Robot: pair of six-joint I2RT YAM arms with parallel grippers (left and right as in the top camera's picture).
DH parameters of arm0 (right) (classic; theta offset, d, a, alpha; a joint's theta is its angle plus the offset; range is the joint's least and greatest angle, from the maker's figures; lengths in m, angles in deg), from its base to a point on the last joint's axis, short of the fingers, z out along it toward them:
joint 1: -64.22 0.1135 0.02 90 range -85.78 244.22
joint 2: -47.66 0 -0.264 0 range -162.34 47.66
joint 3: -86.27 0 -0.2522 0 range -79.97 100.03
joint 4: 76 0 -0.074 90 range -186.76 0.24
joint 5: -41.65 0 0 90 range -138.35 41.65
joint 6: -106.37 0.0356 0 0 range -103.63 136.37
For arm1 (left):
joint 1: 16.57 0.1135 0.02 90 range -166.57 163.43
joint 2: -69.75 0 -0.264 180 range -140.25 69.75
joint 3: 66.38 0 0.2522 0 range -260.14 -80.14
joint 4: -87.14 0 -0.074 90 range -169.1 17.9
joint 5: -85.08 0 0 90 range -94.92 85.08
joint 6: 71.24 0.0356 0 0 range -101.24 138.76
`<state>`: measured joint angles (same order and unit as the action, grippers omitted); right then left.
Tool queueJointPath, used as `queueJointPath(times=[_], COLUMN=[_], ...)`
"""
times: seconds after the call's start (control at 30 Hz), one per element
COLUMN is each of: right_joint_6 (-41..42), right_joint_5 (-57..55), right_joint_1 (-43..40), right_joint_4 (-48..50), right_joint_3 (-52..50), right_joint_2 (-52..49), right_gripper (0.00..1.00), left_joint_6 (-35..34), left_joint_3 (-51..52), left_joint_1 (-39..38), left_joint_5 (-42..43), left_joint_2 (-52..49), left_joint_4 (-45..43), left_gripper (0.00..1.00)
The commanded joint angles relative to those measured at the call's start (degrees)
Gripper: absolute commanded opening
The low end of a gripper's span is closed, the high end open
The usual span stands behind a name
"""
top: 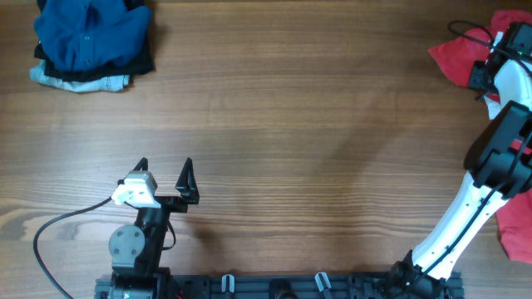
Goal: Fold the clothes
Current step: 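Grasp the red T-shirt with the right gripper, then drag the red T-shirt leftward to the table center and release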
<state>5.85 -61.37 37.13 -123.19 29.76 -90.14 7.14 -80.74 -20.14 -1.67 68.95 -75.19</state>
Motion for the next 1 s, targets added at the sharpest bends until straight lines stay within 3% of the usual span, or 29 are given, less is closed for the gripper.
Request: queueJointPath(times=[0.0, 0.1, 0.27, 0.43, 0.53, 0.6, 0.7, 0.83, 0.97], right_joint_6=[0.31, 1.7, 2.86, 6.62, 12.37, 14.03, 16.68, 20.44, 23.17], right_joint_5=[0.66, 1.53, 1.49, 4.07, 16.55, 18.56, 19.89, 31.34, 32.57], right_joint_1=[-0.85, -0.85, -0.85, 0.46, 4.26, 7.02, 15.98, 32.06, 48.24], right_joint_4=[0.33, 0.26, -0.5, -0.87, -2.25, -2.95, -6.01, -7.63, -6.95], right_joint_3=[0.68, 0.68, 0.83, 0.85, 0.85, 0.85, 0.85, 0.81, 0.81], right_joint_2=[-1.14, -1.09, -0.48, 7.28, 13.25, 14.95, 17.03, 17.05, 17.0], right_gripper=[0.38, 0.31, 0.04, 0.04, 0.04, 0.04, 0.04, 0.04, 0.04], left_joint_6=[0.9, 0.9, 0.9, 0.9, 0.9, 0.9, 0.9, 0.9, 0.9], left_joint_3=[0.28, 0.28, 0.28, 0.28, 0.28, 0.28, 0.28, 0.28, 0.28], left_joint_1=[0.48, 0.48, 0.48, 0.48, 0.48, 0.48, 0.48, 0.48, 0.48], left_joint_5=[-0.33, -0.33, -0.33, -0.33, -0.33, -0.33, -0.33, -0.33, -0.33], left_joint_2=[0.42, 0.42, 0.42, 0.42, 0.42, 0.42, 0.42, 0.42, 0.42], left_joint_4=[0.28, 0.28, 0.31, 0.31, 0.31, 0.28, 0.31, 0.31, 0.31], left_gripper=[1.0, 1.0, 1.0, 1.0, 1.0, 1.0, 1.0, 1.0, 1.0])
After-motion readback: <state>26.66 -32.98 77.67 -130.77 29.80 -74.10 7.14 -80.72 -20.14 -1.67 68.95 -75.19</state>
